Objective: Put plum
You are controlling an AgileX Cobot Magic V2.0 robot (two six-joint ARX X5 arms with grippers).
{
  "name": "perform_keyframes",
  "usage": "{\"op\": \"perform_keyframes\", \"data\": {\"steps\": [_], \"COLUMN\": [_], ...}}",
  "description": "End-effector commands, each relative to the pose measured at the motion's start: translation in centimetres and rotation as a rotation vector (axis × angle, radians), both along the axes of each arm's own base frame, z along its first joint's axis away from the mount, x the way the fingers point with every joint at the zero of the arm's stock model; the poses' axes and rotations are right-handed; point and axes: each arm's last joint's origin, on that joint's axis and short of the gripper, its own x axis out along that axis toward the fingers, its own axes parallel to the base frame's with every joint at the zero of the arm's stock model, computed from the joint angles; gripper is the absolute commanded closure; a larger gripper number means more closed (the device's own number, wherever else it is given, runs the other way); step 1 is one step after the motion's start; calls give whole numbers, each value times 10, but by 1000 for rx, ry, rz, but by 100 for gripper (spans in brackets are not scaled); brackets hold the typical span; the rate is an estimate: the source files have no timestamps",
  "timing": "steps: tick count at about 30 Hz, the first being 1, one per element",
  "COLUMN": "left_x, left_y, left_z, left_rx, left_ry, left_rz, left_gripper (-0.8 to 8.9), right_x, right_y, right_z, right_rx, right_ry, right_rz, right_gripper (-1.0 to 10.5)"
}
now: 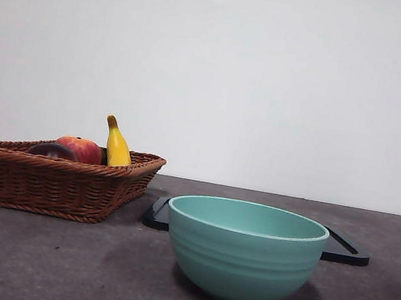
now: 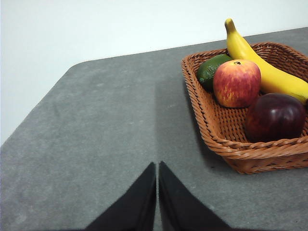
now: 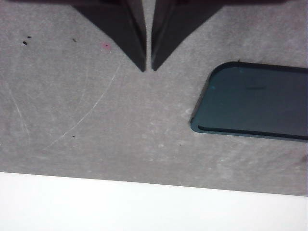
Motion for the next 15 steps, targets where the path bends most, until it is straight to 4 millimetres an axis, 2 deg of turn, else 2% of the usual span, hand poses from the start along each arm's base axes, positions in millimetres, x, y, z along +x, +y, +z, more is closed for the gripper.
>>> {"op": "perform_keyframes", "data": {"steps": [1, 4, 15], "left_x": [1, 1, 1], "left_y": [0, 0, 0], "left_z": [-7, -7, -6], "left_rx": [-5, -16, -406], "left_ry": [25, 25, 4], "left_rz": [4, 6, 67], "left_gripper": [805, 805, 805], "right_x": [0, 0, 0], "right_y": [0, 0, 0], "right_z": [-1, 0, 0], "right_rx": [20, 39, 198], "right_ry": [-6, -5, 3], "right_rz": [-4, -7, -29], "right_gripper": [940, 940, 940]}}
